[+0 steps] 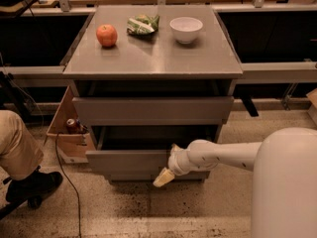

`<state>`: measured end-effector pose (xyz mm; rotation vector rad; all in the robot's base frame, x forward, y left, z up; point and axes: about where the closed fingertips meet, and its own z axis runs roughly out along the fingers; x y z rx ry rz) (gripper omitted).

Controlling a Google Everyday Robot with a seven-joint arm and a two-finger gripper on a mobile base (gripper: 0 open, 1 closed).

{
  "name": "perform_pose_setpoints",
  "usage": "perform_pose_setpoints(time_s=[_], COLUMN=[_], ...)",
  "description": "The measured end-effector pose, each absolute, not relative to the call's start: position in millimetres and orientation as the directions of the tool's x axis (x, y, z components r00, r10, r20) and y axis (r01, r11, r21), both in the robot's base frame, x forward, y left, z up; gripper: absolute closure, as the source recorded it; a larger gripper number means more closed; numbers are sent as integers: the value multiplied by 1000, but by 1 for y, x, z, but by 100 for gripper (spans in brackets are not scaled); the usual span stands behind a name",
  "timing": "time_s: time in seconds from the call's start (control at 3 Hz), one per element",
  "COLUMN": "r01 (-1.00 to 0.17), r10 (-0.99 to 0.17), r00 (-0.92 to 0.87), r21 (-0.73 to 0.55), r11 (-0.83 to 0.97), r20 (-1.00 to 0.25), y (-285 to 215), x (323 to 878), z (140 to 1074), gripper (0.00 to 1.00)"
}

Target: Open middle drawer

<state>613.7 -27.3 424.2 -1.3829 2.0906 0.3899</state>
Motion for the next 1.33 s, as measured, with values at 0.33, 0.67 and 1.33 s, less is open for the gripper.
perform_pose_setpoints(time_s=[0.33, 0.67, 1.33], r01=[-906, -906, -906], r10=[-731, -732, -732], r00=[-281, -281, -281], r21=[-79, -79, -79], r11=[415, 415, 415], r20=[-621, -621, -621], y=[-27, -28, -30], x=[614, 614, 613], z=[426, 434, 441], gripper=[36, 67, 89])
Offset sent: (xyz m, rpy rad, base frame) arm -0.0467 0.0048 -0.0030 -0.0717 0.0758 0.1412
